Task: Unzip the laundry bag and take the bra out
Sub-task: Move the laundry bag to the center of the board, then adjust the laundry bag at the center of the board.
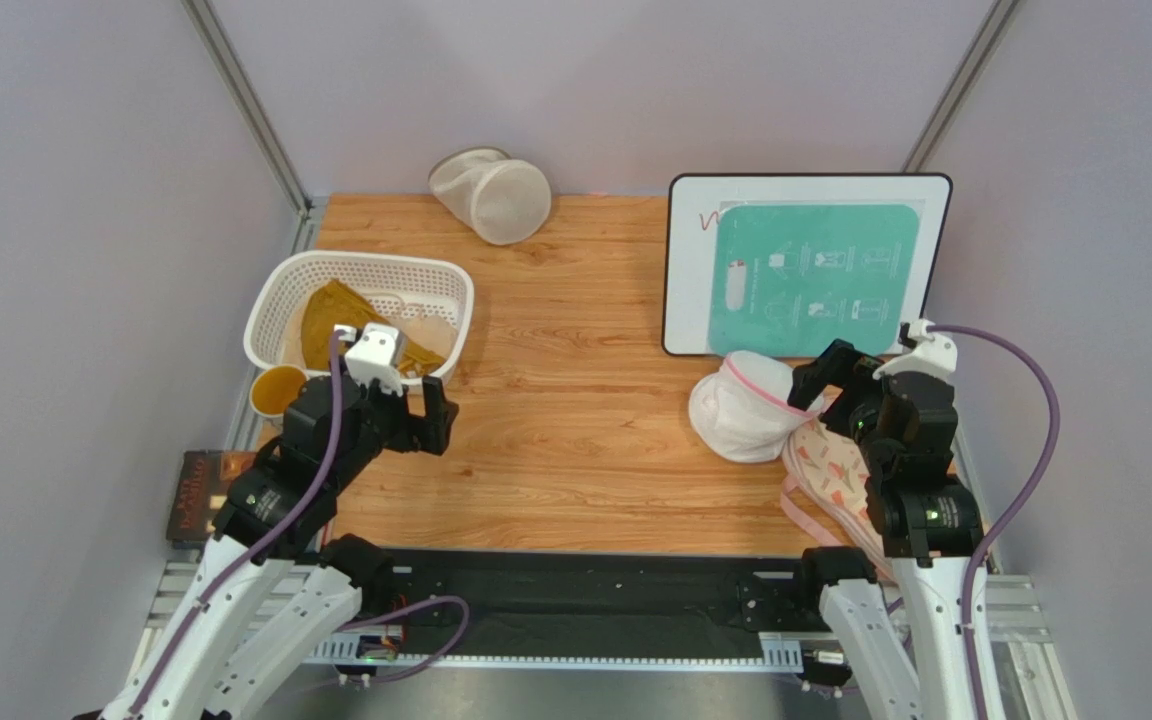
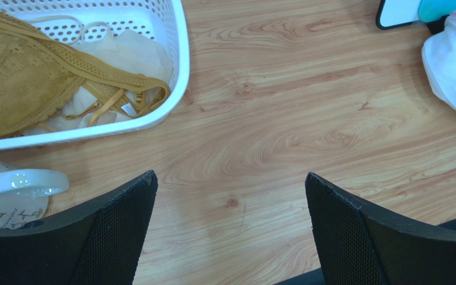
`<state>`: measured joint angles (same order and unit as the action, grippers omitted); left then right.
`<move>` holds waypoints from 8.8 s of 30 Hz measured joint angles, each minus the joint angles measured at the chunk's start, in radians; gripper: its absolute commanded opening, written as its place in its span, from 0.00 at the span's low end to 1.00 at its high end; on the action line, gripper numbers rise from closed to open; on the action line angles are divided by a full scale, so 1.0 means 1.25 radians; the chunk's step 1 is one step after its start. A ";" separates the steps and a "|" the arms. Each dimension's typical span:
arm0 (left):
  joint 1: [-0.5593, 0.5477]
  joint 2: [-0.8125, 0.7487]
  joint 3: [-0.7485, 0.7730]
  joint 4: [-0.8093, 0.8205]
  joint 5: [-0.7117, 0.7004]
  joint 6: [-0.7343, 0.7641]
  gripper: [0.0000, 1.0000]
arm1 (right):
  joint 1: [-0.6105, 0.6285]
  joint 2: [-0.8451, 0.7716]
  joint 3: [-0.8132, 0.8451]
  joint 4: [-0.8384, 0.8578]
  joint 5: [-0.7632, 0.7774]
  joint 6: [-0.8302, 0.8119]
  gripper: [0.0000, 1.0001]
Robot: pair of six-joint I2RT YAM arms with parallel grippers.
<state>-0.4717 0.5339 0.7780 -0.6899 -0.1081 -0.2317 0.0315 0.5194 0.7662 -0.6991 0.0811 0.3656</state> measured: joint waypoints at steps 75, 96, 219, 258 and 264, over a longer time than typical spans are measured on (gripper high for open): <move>0.040 0.209 0.053 0.029 0.297 -0.003 0.99 | 0.468 0.634 0.164 0.088 0.220 -0.095 0.00; -0.149 0.096 -0.092 0.037 0.148 -0.192 0.96 | 0.771 0.875 0.366 0.018 0.249 0.144 0.86; 0.118 0.682 -0.215 0.752 0.710 -0.452 0.00 | 0.491 0.858 -0.294 1.057 -0.333 0.435 0.25; -0.324 0.427 0.000 0.233 -0.129 -0.045 1.00 | 0.551 0.423 -0.157 0.413 -0.092 0.305 0.29; -0.472 0.593 0.002 0.285 -0.234 0.107 1.00 | 0.542 0.357 -0.157 0.365 -0.089 0.305 0.36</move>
<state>-1.0622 1.2755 0.7807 -0.3336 -0.4007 -0.0978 0.7086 0.9653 0.5697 -0.2428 -0.0299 0.7464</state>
